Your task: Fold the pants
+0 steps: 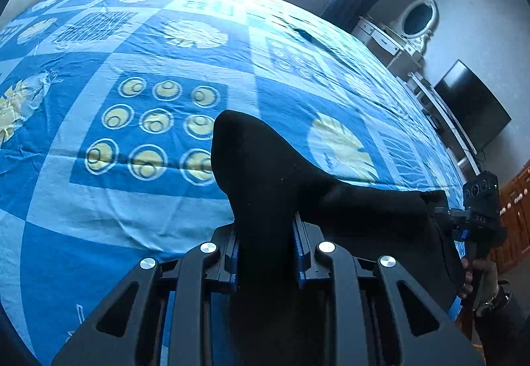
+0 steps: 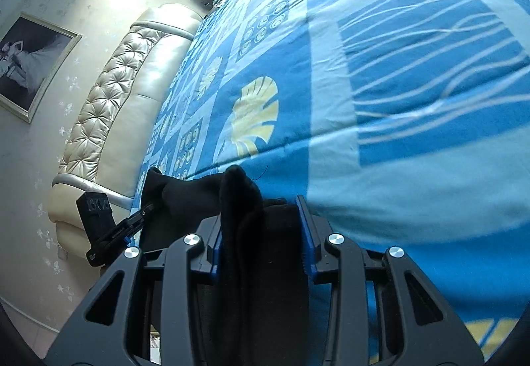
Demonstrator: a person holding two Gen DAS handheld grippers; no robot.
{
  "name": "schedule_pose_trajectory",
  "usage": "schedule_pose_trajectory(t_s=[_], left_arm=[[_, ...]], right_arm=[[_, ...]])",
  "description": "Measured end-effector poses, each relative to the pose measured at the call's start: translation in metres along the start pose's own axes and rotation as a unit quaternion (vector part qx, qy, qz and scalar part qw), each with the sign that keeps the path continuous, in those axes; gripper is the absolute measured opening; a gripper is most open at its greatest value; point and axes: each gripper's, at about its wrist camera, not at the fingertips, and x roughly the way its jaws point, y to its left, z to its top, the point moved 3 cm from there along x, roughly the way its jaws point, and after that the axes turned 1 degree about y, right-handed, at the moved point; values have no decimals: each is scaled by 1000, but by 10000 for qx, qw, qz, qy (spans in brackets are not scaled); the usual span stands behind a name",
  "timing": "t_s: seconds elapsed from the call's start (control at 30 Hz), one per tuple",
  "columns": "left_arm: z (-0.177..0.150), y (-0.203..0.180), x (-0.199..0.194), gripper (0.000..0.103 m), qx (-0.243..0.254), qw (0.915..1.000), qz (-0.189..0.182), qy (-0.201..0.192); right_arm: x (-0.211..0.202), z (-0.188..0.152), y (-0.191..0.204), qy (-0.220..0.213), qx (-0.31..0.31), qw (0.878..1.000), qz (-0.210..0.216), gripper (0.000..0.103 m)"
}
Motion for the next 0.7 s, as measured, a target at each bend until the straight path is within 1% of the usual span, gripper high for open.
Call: schedule_pose_trajectory(t_s=[0.13, 0.33, 0.43, 0.53, 0.6, 0.63, 0.7], left_arm=[[0, 9, 6, 25, -138, 9999, -72, 56], [-4, 15, 15, 27, -199, 9996, -152, 89], [-6, 18, 18, 29, -230, 9995, -187, 103], [-7, 22, 20, 35, -300, 9992, -227, 141], [-7, 23, 21, 43, -346, 9989, -263, 184], [-7, 24, 20, 45, -364, 9987, -293, 195], [-8, 26, 17, 53, -434, 9980, -404, 212]], right_arm=[[6, 2, -5, 43, 117, 9999, 34, 35], [6, -2, -19, 16, 455, 9985, 295, 36], [7, -3, -24, -1, 598, 9974, 402, 36], [7, -3, -25, -19, 668, 9968, 442, 36], [6, -3, -27, -39, 725, 9963, 464, 36], [6, -4, -27, -39, 724, 9962, 473, 37], [2, -4, -27, -49, 683, 9965, 487, 43]])
